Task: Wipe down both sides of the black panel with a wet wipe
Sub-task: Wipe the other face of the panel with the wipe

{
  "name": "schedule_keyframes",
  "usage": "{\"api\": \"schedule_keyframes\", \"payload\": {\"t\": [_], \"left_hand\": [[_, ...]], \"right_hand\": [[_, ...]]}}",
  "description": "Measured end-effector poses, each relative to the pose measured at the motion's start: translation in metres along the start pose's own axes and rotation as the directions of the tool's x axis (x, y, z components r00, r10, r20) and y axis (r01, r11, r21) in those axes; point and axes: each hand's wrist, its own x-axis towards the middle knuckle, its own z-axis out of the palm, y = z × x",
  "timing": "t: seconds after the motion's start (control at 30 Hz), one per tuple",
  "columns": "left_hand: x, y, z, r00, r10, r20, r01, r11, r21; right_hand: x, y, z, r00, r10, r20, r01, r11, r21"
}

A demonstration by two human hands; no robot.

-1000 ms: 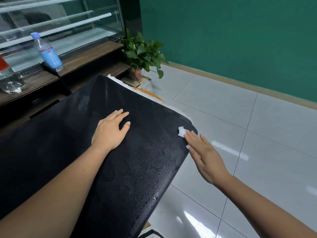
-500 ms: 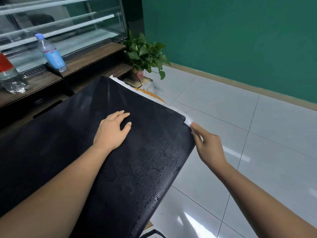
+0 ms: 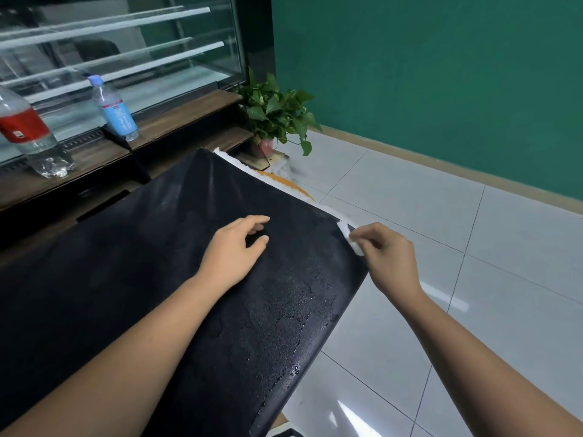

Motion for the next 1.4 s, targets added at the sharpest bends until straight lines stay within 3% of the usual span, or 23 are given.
{"api": "schedule_keyframes", "payload": {"t": [0.17,0.33,0.43,0.53,0.63,0.73,1.03,1.23,1.4], "left_hand": [[-0.016,0.026,0.016,0.995,0.071,0.068,-0.064,0.994,-0.094],[-0.024,0.033,0.023,0.997,0.08,0.0,-0.079,0.988,-0.136],[-0.025,0.028,0.019,0.996,0.034,-0.077,-0.041,0.994,-0.101],[-0.022,0.024,0.009,0.99,-0.046,-0.136,0.038,0.997,-0.067],[-0.015,0.016,-0.006,0.984,-0.089,-0.153,0.091,0.996,0.01],[-0.01,0.008,-0.014,0.988,-0.067,-0.141,0.093,0.978,0.187],[-0.015,0.008,0.014,0.993,-0.046,-0.105,0.067,0.975,0.211],[-0.029,0.026,0.03,0.995,0.061,-0.081,-0.04,0.971,0.235],[-0.048,0.042,0.045,0.986,0.163,0.026,-0.164,0.952,0.257]], "right_hand": [[0.002,-0.032,0.03,0.991,-0.005,0.135,-0.03,0.968,0.251],[0.004,-0.055,0.06,0.961,-0.06,0.269,-0.049,0.923,0.381],[0.015,-0.056,0.069,0.947,-0.102,0.304,0.008,0.956,0.295],[0.036,-0.048,0.07,0.956,-0.18,0.232,0.174,0.984,0.043],[0.064,-0.033,0.069,0.918,-0.274,0.287,0.34,0.915,-0.217],[0.083,-0.019,0.074,0.879,-0.237,0.414,0.402,0.835,-0.375],[0.087,-0.015,0.091,0.804,-0.213,0.555,0.527,0.686,-0.501],[0.087,-0.009,0.09,0.835,-0.164,0.526,0.426,0.798,-0.427],[0.085,-0.009,0.092,0.851,-0.154,0.503,0.405,0.801,-0.441]]}}
